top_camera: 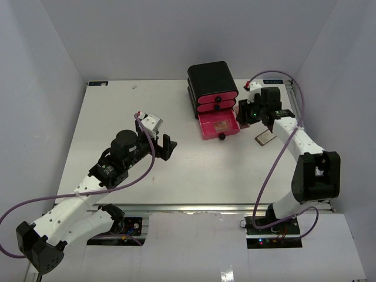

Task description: Organize the makeup

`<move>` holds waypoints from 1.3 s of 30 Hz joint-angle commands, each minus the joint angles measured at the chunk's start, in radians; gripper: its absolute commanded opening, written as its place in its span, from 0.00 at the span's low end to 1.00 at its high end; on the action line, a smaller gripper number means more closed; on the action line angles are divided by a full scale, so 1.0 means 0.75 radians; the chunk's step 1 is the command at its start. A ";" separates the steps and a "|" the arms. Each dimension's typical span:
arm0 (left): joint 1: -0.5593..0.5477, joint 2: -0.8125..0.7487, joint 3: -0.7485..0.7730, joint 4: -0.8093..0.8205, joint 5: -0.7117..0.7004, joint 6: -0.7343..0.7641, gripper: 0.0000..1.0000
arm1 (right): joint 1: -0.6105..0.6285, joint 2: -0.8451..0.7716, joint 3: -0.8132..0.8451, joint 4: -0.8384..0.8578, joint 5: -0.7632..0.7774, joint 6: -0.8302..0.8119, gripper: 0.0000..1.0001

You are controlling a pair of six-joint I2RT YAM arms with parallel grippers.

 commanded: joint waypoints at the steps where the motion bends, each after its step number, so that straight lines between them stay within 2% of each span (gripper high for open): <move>1: 0.034 0.030 -0.013 0.028 -0.035 0.014 0.98 | 0.089 0.131 0.150 0.051 -0.047 -0.079 0.12; 7: 0.067 0.060 -0.017 0.030 -0.027 0.014 0.98 | 0.201 0.200 0.179 0.057 -0.039 -0.219 0.11; 16: 0.088 0.083 -0.013 0.032 -0.012 0.010 0.98 | 0.329 0.062 0.020 0.112 0.166 -0.765 0.09; 18: 0.091 0.087 -0.013 0.032 -0.012 0.008 0.98 | 0.372 0.046 0.004 0.127 0.250 -0.967 0.09; 27: 0.114 0.091 -0.017 0.032 -0.021 0.010 0.98 | 0.464 0.160 0.077 0.223 0.411 -1.390 0.10; 34: 0.126 0.085 -0.015 0.032 -0.021 0.010 0.98 | 0.512 0.211 -0.043 0.446 0.475 -1.553 0.13; 39: 0.129 0.085 -0.015 0.033 -0.017 0.010 0.98 | 0.527 0.246 -0.046 0.454 0.459 -1.558 0.14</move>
